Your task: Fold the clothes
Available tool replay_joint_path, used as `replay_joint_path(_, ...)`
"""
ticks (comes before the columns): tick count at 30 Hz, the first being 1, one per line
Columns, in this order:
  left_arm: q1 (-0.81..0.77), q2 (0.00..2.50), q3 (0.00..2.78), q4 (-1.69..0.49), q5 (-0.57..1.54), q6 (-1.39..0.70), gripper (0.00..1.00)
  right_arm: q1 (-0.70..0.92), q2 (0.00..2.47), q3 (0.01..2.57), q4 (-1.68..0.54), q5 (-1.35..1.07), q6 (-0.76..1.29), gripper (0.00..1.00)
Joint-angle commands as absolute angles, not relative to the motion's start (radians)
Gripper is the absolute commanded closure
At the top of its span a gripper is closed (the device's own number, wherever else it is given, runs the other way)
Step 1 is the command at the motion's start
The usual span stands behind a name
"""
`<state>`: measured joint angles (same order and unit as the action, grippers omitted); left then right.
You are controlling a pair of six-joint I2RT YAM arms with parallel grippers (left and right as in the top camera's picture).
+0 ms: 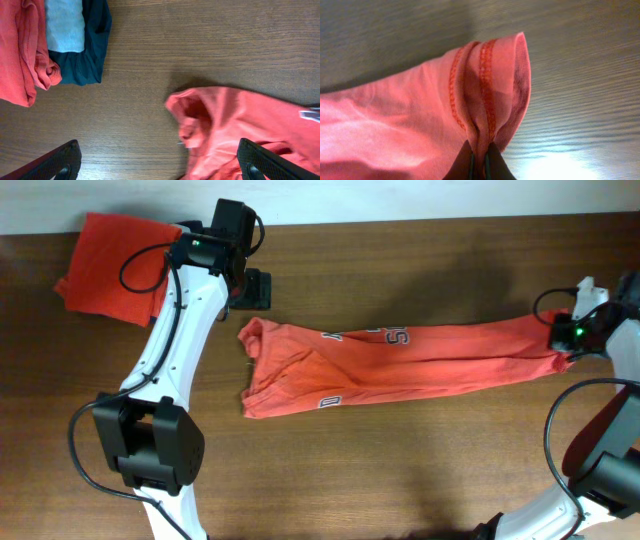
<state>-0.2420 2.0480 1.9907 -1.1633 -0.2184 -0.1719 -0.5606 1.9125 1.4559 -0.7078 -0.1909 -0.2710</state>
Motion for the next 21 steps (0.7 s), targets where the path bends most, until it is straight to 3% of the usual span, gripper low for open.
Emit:
replay_joint_path(1,-0.246,2.036,1.996,-1.164,-0.232,-0.163,0.01,-0.597,1.903,1.568,-0.751,-0.118,-0.303,0.96)
replay_joint_path(7,-0.246,2.036,1.996,-1.164,-0.232,-0.163,0.01,-0.560,1.902,1.678,-0.869,-0.123,-0.303,0.96)
replay_joint_path(21,-0.246,2.036,1.996,-1.164,-0.232,-0.163,0.01,-0.196,1.903,1.705,-1.140,-0.187,-0.303,0.96)
